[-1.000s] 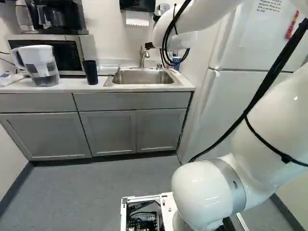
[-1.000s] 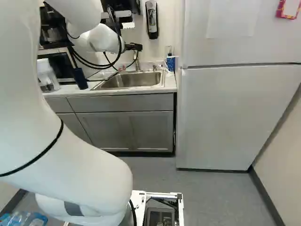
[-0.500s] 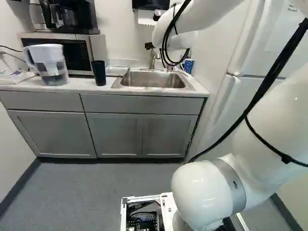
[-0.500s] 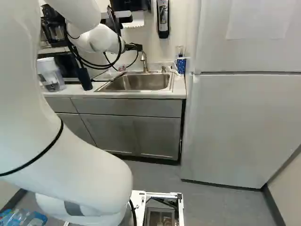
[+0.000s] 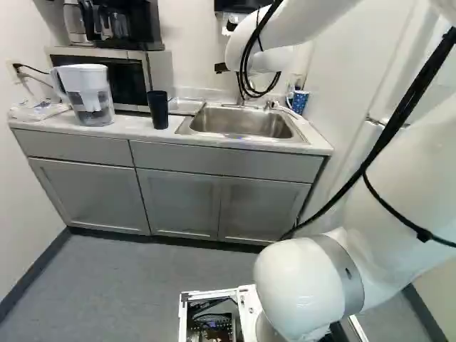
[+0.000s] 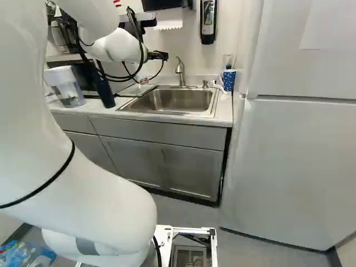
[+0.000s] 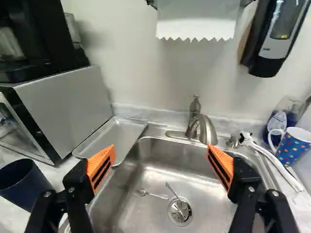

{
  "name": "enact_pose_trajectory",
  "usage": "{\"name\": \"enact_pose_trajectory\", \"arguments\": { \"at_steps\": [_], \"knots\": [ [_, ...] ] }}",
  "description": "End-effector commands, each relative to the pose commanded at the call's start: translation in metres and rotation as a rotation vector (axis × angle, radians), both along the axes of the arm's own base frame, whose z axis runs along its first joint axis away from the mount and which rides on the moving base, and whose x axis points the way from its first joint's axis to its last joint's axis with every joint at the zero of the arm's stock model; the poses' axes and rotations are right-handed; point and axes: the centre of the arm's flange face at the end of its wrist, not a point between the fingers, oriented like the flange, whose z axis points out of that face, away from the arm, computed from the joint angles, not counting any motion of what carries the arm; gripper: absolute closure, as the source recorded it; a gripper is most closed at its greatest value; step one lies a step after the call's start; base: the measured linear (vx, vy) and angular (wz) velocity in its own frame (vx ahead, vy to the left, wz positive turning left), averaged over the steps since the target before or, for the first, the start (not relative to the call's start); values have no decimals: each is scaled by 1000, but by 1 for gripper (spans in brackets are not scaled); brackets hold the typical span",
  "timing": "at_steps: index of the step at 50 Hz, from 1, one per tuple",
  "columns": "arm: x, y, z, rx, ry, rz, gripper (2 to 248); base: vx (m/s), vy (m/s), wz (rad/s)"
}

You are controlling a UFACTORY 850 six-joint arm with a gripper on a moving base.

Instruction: Rinse the cup and place it in the tray

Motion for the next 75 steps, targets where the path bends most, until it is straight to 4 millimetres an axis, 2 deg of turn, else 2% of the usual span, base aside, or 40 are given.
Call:
{"name": "enact_pose_trajectory", "arguments": {
  "at_steps": [53, 75],
  "knots": [
    [0, 0, 0, 0, 0, 0, 3, 99, -34, 180],
    [0, 0, 0, 0, 0, 0, 3, 15, -11, 5]
  ]
}}
